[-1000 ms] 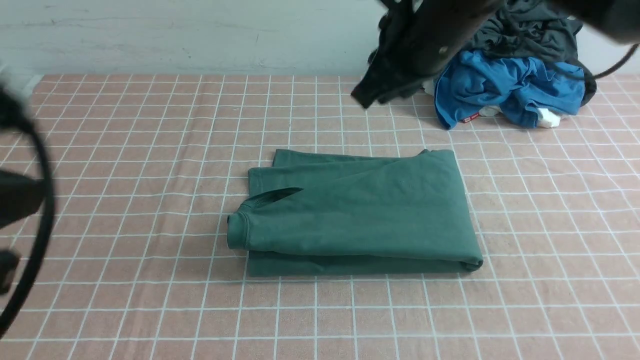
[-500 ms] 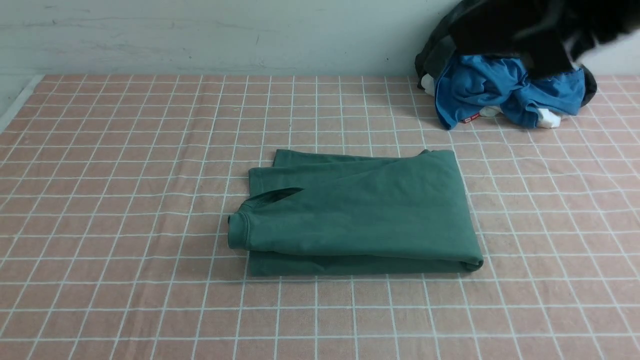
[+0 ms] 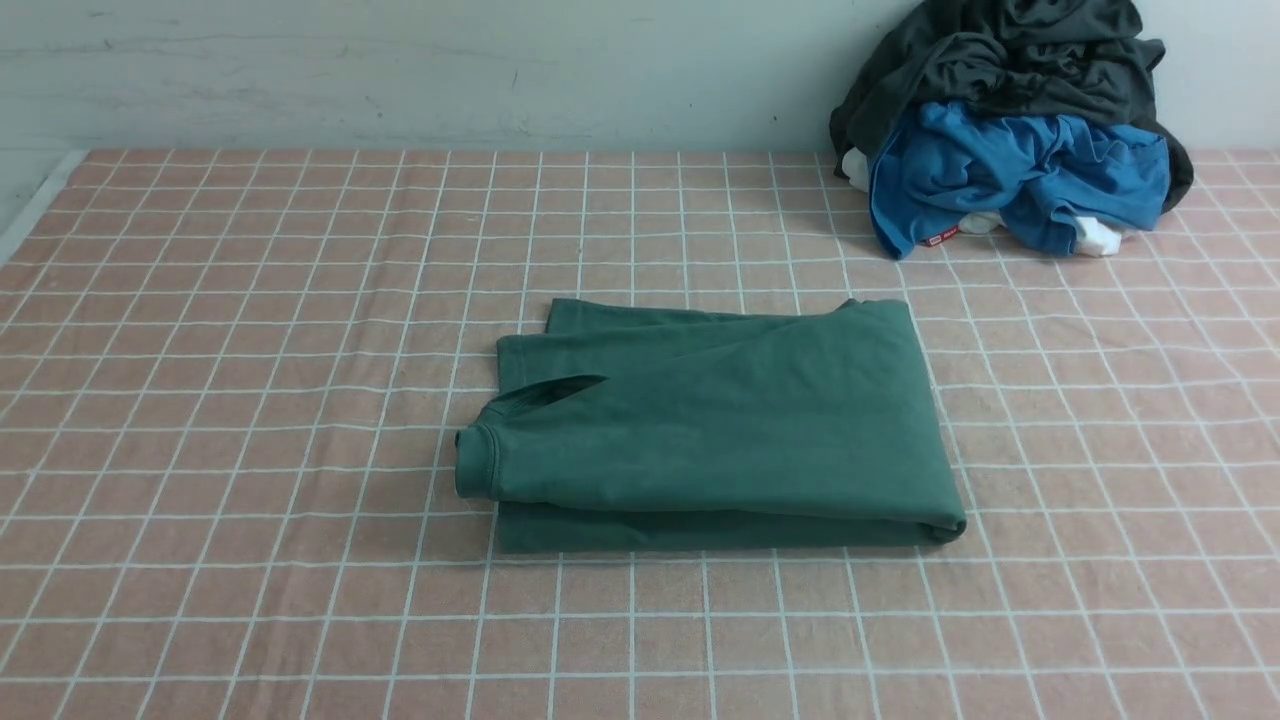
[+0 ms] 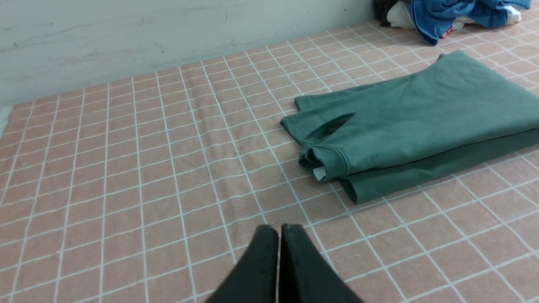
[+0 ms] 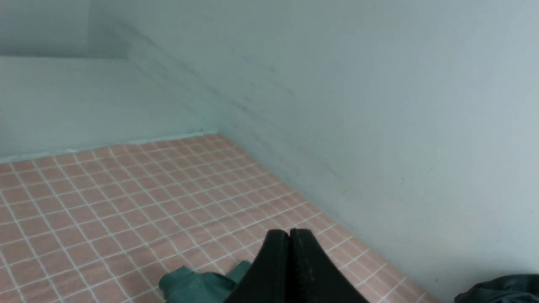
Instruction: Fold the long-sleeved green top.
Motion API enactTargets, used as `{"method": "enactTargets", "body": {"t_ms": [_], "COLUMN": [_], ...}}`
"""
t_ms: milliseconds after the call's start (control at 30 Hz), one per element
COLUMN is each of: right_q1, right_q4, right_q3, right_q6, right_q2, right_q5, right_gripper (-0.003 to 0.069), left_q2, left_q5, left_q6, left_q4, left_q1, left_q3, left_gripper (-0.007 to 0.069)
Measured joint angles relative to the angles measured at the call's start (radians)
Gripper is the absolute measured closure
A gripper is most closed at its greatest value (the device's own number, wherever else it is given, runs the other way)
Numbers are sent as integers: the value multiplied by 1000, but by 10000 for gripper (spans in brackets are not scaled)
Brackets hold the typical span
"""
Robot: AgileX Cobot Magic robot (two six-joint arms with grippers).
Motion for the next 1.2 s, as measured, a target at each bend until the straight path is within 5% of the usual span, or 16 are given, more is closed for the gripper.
{"method": "enactTargets", "body": {"t_ms": [567, 933, 1200], "right_q1": [0, -2, -129], "right_q4": [3, -24, -128], "right_q3": [78, 164, 540], "right_q6": [-3, 8, 332], "right_q2": [-120, -129, -264], "right_q5": [84, -71, -378], "right_gripper": [673, 673, 673], "left_q2": [0, 0, 0], "left_q5": [0, 0, 0], "left_q6": [0, 0, 0], "left_q4": [0, 0, 0], "left_q1": [0, 0, 0], "left_q3": [0, 0, 0], "left_gripper": [627, 627, 627]}}
